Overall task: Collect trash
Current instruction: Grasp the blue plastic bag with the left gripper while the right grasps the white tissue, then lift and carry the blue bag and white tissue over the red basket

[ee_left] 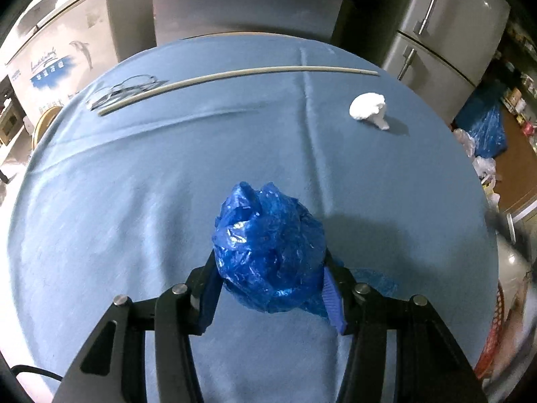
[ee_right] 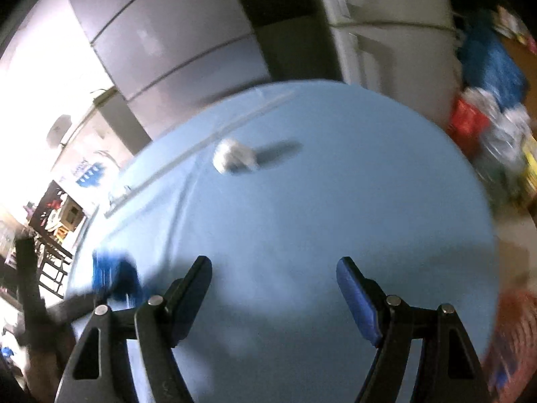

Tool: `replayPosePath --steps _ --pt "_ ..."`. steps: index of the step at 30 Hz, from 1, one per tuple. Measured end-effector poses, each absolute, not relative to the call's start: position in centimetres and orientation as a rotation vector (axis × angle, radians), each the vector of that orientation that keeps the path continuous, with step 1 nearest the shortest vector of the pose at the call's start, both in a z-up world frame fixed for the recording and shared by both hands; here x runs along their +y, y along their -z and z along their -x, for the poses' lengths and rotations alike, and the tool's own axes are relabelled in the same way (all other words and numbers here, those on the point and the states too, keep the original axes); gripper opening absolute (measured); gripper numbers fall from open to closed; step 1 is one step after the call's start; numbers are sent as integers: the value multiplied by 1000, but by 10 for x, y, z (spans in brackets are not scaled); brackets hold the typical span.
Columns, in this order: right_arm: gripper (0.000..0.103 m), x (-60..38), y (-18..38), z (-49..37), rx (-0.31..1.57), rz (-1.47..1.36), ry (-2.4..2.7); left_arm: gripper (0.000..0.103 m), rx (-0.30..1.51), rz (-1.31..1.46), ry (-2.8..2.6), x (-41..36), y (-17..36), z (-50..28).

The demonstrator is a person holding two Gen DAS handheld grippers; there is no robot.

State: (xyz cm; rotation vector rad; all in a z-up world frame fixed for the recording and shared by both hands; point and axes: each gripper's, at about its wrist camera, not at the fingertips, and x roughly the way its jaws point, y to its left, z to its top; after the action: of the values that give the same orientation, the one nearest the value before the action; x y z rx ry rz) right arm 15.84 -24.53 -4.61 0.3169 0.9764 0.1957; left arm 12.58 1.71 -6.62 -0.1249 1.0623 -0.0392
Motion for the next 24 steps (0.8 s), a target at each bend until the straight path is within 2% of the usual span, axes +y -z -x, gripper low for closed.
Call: replayPosePath --steps 9,16,18,20,24 --pt "80 -197 84 -290 1034 -329 -123 55 1066 176 33 28 74 -119" --pt "79 -175 107 -328 1098 -246 -117 56 1051 163 36 27 79 -120" --pt "52 -172 115 -332 1132 -233 -129 56 1050 154 36 25 79 -121" --pt "43 -171 115 -327 1129 -239 -151 56 1051 153 36 25 79 -122" --pt "42 -168 107 -298 1119 -181 -193 56 1051 147 34 25 78 -121"
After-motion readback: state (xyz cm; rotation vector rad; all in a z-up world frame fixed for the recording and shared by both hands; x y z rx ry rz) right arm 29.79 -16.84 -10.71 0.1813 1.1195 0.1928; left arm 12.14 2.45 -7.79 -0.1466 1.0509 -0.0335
